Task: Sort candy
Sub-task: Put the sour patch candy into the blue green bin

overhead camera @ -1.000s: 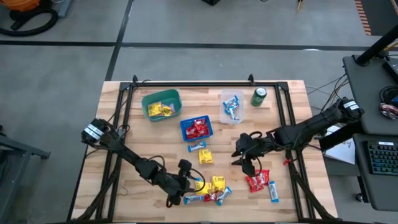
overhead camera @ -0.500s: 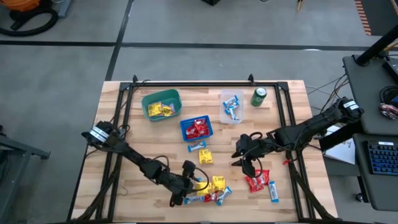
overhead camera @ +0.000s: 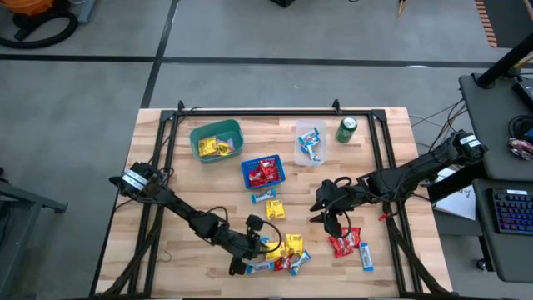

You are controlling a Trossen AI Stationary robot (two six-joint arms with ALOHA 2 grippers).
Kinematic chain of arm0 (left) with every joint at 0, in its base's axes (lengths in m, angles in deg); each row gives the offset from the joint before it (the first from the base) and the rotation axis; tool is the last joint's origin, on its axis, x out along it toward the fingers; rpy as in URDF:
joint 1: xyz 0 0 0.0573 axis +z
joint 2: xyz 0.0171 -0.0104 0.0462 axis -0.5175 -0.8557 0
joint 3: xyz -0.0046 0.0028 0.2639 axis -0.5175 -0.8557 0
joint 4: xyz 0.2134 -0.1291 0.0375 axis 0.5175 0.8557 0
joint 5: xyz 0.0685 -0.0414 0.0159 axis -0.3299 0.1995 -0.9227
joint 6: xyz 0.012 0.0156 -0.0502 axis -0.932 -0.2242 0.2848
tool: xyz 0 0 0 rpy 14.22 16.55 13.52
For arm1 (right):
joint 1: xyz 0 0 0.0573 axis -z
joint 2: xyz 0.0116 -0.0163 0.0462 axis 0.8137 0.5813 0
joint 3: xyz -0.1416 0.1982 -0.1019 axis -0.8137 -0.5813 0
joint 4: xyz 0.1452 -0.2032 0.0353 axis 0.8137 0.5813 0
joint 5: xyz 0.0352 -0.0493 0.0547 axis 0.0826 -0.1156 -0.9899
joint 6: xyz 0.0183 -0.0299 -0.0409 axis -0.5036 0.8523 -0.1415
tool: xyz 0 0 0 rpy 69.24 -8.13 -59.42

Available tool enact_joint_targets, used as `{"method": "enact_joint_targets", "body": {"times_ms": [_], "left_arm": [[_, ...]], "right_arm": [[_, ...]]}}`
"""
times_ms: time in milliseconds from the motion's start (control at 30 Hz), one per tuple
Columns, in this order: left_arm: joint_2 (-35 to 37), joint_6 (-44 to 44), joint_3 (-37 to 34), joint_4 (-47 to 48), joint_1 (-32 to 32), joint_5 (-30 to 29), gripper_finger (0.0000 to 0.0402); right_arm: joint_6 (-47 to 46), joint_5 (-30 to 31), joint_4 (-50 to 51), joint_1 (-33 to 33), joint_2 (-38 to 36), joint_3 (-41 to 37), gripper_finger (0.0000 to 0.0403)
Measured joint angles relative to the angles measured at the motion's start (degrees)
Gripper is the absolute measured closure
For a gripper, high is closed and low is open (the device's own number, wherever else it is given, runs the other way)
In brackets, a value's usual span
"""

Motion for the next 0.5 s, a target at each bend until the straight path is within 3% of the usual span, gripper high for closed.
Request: {"method": "enact_joint_targets", "body": {"times_ms": [100,267,500], "left_arm": [[0.1,0.6,0.0,0.0,0.1,0.2,0.0392],[0.5,1.6,0.0,0.1,0.3,0.2,0.04],[3.2,2.5,-1.7,-1.8,0.3,-1.7,0.0401]], "right_arm": [[0.1,0.0,0.0,0.0,0.0,0.0,0.0232],[0.3,0.7,0.0,-0.2,0.0,0.0,0.0232],[3.3,7.5,-3.0,-3.4,1.3,-0.1,0.0232]]}}
